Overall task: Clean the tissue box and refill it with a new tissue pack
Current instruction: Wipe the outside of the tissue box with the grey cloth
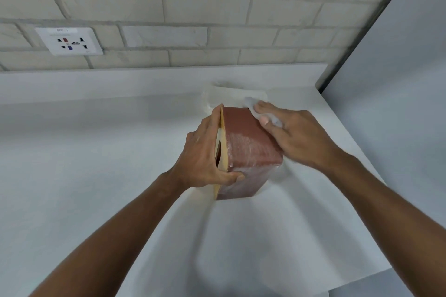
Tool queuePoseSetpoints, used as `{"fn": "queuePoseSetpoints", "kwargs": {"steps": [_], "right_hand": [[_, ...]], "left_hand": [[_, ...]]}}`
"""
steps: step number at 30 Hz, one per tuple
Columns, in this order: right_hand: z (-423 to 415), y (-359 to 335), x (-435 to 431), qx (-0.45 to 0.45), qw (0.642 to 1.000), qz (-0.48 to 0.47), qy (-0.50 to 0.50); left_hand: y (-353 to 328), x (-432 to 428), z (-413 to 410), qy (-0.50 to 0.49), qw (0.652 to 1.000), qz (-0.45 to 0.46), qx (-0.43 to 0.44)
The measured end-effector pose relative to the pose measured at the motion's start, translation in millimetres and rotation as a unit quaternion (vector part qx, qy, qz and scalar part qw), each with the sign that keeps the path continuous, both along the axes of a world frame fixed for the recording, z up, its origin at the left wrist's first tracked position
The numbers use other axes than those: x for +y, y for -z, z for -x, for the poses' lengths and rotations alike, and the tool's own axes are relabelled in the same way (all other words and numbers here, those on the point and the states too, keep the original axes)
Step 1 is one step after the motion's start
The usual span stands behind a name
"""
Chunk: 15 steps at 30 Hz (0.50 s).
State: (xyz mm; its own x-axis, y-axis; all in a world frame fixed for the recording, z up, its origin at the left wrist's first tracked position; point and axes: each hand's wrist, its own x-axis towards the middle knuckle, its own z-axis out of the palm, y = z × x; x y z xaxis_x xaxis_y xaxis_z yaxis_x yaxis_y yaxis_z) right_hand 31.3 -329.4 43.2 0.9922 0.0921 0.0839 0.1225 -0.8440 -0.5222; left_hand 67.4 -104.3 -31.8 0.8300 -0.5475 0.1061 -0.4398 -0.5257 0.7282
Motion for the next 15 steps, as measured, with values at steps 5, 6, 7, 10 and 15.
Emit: {"fn": "queuePoseSetpoints", "kwargs": {"steps": [5, 6, 7, 10, 15], "right_hand": [[-19, -18, 25, 0.027, 0.989, 0.14, -0.049], [-24, -19, 33, 0.036, 0.986, 0.151, -0.059], [-27, -19, 43, 0.034, 0.985, 0.156, -0.072], [-28, -16, 64, 0.015, 0.984, 0.151, -0.098], [-13, -18, 38, 0.022, 0.986, 0.119, -0.115]], "left_hand": [[1, -1, -2, 0.004, 1.0, -0.001, -0.001], [1, -1, -2, 0.006, 1.0, -0.001, 0.0], [1, -1, -2, 0.009, 1.0, -0.003, -0.003], [1, 0, -3, 0.01, 1.0, -0.009, -0.007], [0, 2, -2, -0.002, 1.0, -0.002, -0.014]]}}
